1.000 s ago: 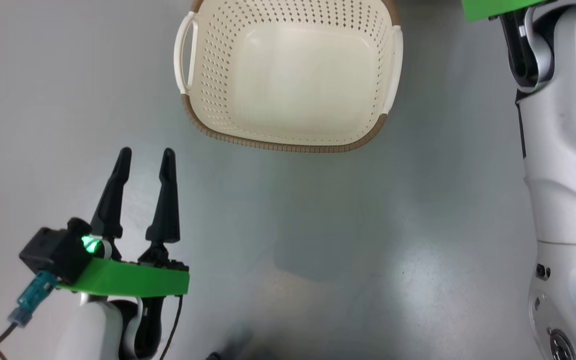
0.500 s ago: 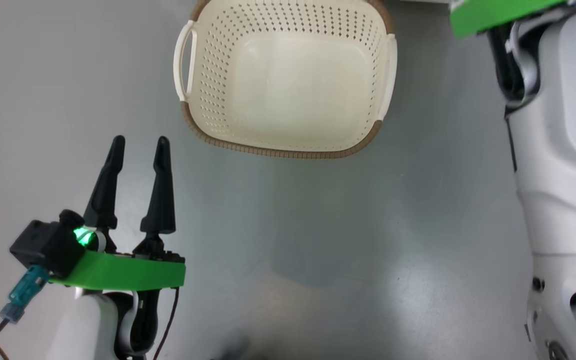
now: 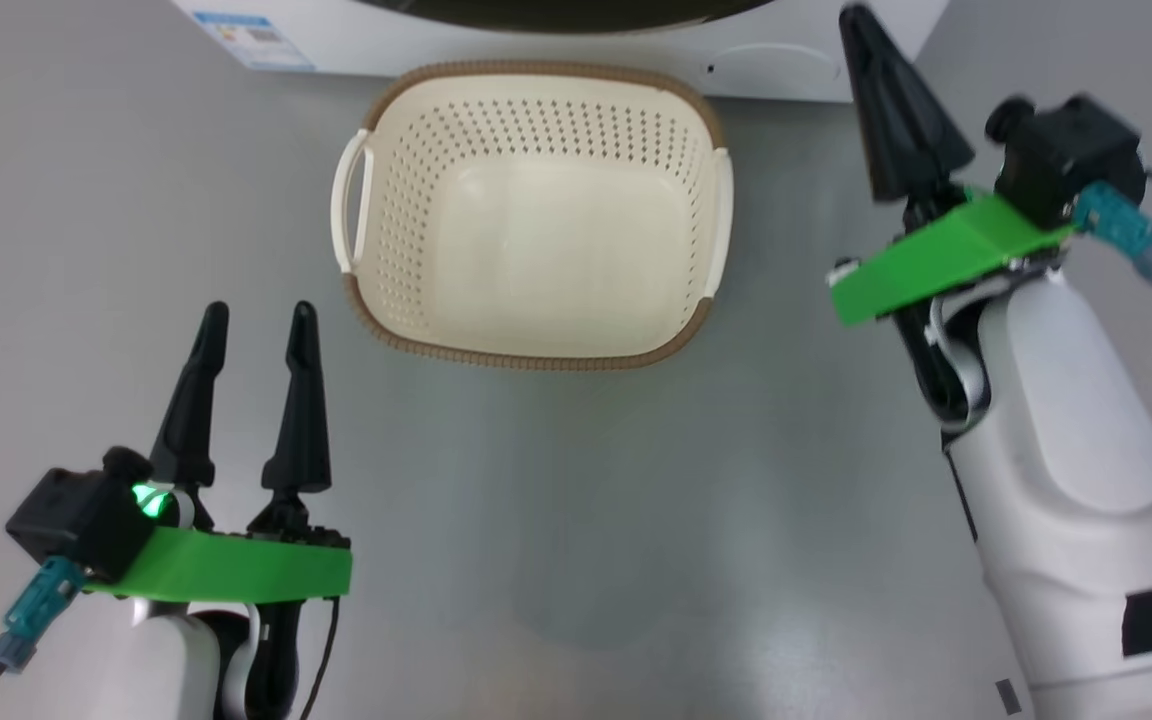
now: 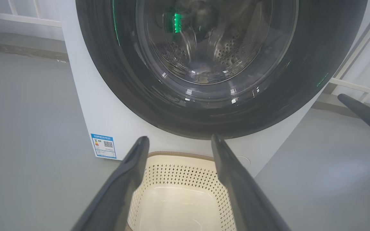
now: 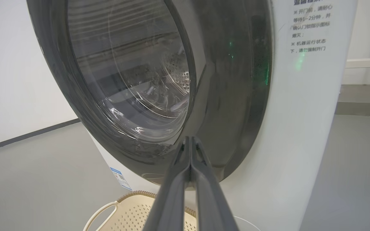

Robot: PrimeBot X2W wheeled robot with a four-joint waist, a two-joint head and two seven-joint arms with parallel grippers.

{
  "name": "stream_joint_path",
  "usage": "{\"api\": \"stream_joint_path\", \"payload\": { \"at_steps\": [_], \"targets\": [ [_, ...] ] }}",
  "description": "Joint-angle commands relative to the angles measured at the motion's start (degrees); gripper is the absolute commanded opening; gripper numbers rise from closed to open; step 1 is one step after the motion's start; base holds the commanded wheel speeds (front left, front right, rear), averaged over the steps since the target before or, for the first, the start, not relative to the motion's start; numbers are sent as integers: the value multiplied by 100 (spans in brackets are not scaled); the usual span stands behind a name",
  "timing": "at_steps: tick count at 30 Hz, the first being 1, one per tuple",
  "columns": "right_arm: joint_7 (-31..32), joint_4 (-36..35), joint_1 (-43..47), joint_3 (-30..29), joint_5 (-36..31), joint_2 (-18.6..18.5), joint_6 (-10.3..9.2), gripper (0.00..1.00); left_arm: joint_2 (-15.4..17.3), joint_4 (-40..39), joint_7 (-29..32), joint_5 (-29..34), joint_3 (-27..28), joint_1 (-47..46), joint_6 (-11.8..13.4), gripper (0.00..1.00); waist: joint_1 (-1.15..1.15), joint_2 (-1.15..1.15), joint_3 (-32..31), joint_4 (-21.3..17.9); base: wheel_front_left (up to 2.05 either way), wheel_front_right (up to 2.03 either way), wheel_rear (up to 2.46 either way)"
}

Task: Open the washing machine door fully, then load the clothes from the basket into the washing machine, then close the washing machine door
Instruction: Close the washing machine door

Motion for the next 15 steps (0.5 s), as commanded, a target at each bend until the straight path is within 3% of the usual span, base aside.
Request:
{"api": "stream_joint_path", "payload": {
  "at_steps": [1, 4, 5, 6, 7, 8, 15],
  "targets": [
    [-10, -188, 178, 133, 54, 187, -33, 0, 176, -145, -35, 49, 227, 97, -14, 100, 0, 0, -222, -183, 0, 0, 0],
    [-10, -318, 575, 98, 13, 187, -33, 0, 198, -151, -35, 89, 284, 173, -14, 100, 0, 0, -408, -301, 0, 0, 0],
    [-10, -388, 711, 73, -22, 187, -33, 15, 199, -158, -35, 96, 303, 194, -14, 100, 0, 0, -469, -336, 0, 0, 0],
    [-10, -453, 865, 51, 1, 187, -33, 41, 197, -157, -35, 100, 330, 219, -14, 100, 0, 0, -537, -374, 0, 0, 0],
    [-10, -518, 1019, 36, 30, 187, -33, 87, 194, -147, -35, 105, 361, 251, -14, 100, 0, 0, -608, -417, 0, 0, 0],
    [-10, -570, 1168, 35, 45, 187, -33, 100, 192, -137, -35, 111, 393, 286, -14, 100, 0, 0, -682, -466, 0, 0, 0],
    [-10, -953, 2149, -80, 87, 187, -33, 100, 155, -100, -35, 106, 691, 563, -14, 100, 0, 0, -1233, -801, 0, 0, 0]
  ]
}}
